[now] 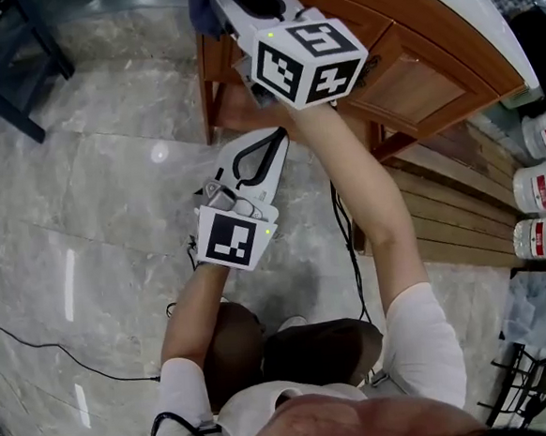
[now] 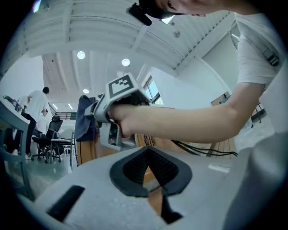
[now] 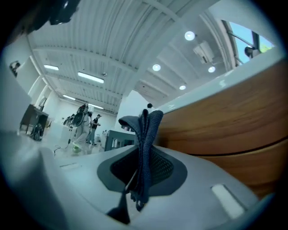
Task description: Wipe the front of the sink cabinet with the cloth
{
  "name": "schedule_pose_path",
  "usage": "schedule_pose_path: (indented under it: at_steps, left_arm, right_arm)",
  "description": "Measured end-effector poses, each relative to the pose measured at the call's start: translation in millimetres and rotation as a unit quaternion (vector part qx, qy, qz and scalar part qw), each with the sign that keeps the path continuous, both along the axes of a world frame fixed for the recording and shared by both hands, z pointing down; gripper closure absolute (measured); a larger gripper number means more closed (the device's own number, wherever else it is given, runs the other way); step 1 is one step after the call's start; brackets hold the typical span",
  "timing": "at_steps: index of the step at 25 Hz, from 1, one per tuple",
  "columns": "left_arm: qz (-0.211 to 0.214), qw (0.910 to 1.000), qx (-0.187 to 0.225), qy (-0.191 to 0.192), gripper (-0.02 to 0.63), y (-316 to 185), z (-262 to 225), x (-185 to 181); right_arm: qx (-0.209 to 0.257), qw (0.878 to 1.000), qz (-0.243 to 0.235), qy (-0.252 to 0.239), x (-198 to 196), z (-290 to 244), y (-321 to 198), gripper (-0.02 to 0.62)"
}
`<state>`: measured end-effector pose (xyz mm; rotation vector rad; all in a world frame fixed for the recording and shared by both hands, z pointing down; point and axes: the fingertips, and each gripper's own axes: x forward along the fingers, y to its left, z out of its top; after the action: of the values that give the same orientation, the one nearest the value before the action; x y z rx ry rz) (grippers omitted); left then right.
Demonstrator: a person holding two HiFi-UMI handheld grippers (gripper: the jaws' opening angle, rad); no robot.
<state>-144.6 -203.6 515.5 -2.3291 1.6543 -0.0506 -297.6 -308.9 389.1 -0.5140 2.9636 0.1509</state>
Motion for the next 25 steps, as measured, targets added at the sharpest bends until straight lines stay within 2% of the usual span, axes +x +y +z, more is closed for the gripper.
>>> schedule_pose_path:
  at_steps: [3, 10, 14, 21, 25]
  left_arm:
    - [0.014, 0.9999, 0.008, -0.005, 0.606, 5.6, -3.9, 8.5]
    - [0.019, 0.9994, 0.029, -0.006, 0.606, 19.9, -16.2, 6.4]
    - [0.024, 0.9995, 0.022, -0.001, 0.606, 19.8, -13.8, 12.1]
    - [0.057, 0.9979, 0.02, -0.024, 0.606, 16.4, -10.8, 33.4]
    - [0.062, 0.998, 0.012, -0.001, 0.606, 16.5, -7.3, 34.4]
  right_arm:
    - [-0.023, 0.999, 0.041, -0.015, 1.0, -11.3, -19.6, 0.537]
    - [-0.015, 0.995, 0.1, -0.007, 29.5, 3.2, -36.9, 0.537]
    - [0.001, 0.994, 0.113, -0.002, 49.2, 6.1, -39.4, 0.536]
    - [-0.005, 0.993, 0.119, 0.005, 90.2, -8.6, -48.2, 0.534]
    - [-0.006, 0.991, 0.134, -0.007, 120.7, -15.5, -53.6, 0.529]
